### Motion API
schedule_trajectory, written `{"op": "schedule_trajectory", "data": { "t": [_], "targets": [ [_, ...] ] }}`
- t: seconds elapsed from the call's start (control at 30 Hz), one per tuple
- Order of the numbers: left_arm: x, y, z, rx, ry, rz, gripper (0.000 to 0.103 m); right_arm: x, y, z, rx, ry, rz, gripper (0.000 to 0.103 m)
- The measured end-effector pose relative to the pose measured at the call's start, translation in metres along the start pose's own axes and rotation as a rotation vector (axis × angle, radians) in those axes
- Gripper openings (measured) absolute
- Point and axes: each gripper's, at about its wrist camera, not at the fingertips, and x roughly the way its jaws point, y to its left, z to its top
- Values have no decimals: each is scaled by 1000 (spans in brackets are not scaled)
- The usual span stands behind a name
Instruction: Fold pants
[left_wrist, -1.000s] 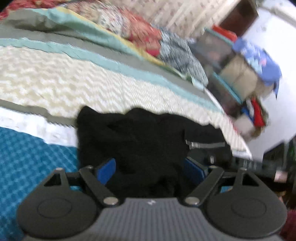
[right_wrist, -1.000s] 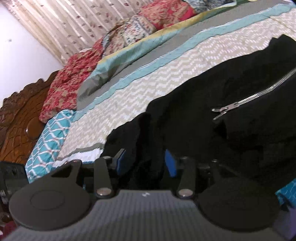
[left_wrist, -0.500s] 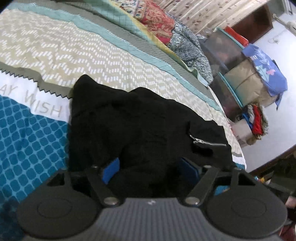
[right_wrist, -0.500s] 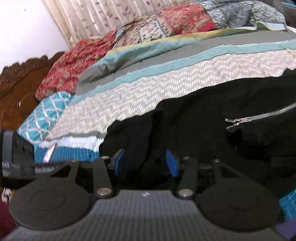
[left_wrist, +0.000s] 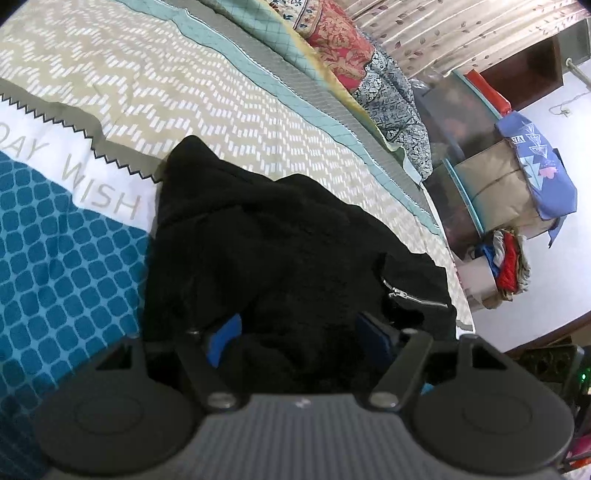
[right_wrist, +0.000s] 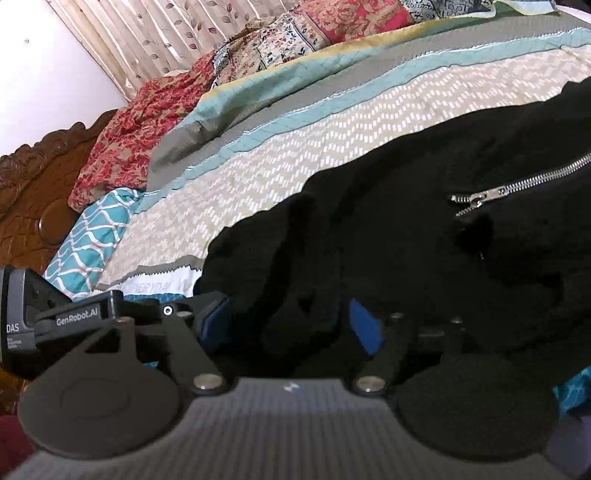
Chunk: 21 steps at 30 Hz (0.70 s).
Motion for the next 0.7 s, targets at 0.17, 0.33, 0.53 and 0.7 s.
{"op": "schedule_trajectory", "data": {
  "t": [0.17,0.33,0.53,0.7],
  "targets": [
    [1,1,1,-9,4,-18,73,-12,1,7,-28,-22,20,73],
    [3,3,3,-42,5,-43,81,-2,8,-1,-89,69,75,88],
    [8,-7,0,-4,11,-21,83,24,20,-3,-123,98,17,96],
    [9,-6,0,-6,18,-26,83,30,8,-4,-94,98,17,68]
  ]
}}
